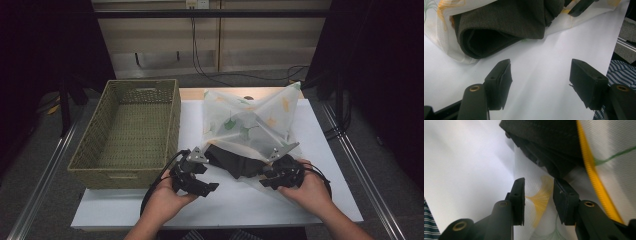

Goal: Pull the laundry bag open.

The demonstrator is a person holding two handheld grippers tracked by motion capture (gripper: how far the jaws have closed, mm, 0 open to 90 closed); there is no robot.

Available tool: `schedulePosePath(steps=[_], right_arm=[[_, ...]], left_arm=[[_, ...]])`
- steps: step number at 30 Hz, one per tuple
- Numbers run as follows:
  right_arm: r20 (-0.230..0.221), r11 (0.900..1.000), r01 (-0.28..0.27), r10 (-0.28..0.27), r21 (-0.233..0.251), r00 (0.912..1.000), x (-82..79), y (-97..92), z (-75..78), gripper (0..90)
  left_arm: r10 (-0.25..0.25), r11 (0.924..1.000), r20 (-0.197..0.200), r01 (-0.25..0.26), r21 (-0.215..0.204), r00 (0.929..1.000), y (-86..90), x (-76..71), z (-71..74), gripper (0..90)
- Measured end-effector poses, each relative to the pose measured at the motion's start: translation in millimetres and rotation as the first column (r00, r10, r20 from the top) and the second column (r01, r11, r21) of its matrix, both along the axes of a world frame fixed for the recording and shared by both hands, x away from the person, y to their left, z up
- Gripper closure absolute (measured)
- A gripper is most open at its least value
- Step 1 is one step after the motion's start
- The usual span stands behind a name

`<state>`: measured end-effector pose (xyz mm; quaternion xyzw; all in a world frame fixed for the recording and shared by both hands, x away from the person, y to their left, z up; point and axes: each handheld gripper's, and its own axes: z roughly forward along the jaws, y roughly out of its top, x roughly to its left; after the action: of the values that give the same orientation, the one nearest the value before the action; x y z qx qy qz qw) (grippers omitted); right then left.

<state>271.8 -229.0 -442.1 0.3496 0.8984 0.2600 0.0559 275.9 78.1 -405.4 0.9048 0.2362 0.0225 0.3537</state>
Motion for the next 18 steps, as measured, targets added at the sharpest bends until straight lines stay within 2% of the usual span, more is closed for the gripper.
schedulePosePath(steps=[1, 2, 5, 9, 11, 12, 13, 14, 16, 18], right_arm=[[-0.009, 1.0, 0.0, 0.0, -0.005, 1.0, 0.6, 1.1, -1.5, 61.9], [-0.012, 1.0, -0.003, 0.003, -0.009, 0.9999, 1.3, 2.0, -3.0, 61.4], [-0.024, 0.9997, 0.009, -0.009, -0.022, 0.9997, 2.4, 4.4, -6.7, 58.1], [-0.053, 1.0, 0.009, -0.009, -0.002, 0.9986, 5.4, 4.6, -10.5, 54.0], [-0.068, 0.9998, 0.017, -0.017, 0.001, 0.9975, 6.4, 4.7, -12.5, 53.4], [-0.069, 0.9999, 0.014, -0.014, -0.001, 0.9975, 7.2, 4.6, -13.5, 53.4], [-0.074, 0.9998, 0.018, -0.018, 0.0, 0.9971, 7.4, 5.1, -14.0, 53.3], [-0.073, 1.0, 0.01, -0.01, -0.001, 0.9973, 8.1, 5.0, -14.7, 54.2], [-0.077, 1.0, 0.007, -0.007, -0.005, 0.997, 7.6, 6.3, -14.8, 59.6], [-0.083, 1.0, -0.004, 0.004, 0.005, 0.9966, 7.4, 7.3, -14.6, 70.5]], left_arm=[[-0.023, 0.9995, 0.007, 0.023, 0.022, 0.9997, 1.0, 1.2, 0.6, 33.8], [-0.003, 1.0, 0.005, 0.003, 0.009, 1.0, -0.3, -0.1, -0.3, 33.7], [-0.009, 0.9998, 0.007, 0.009, 0.015, 0.9999, 0.2, 0.0, -0.2, 33.7], [0.001, 1.0, 0.009, -0.001, 0.002, 1.0, 0.8, -0.1, -0.3, 33.5], [-0.002, 0.9999, 0.012, 0.002, 0.011, 0.9999, 0.8, 0.3, -0.6, 33.5], [-0.02, 0.9996, 0.016, 0.02, 0.02, 0.9997, 1.0, 1.5, -1.2, 33.5], [-0.002, 1.0, 0.009, 0.002, 0.007, 1.0, -0.8, 0.2, -2.5, 33.4], [-0.031, 0.999, 0.016, 0.031, 0.034, 0.9994, 0.0, 1.6, -1.9, 33.4], [-0.017, 0.9996, 0.012, 0.017, 0.02, 0.9998, -2.0, 0.1, -3.1, 33.4], [0.0, 1.0, 0.006, 0.0, 0.009, 1.0, -2.8, -1.2, -3.1, 33.4]])
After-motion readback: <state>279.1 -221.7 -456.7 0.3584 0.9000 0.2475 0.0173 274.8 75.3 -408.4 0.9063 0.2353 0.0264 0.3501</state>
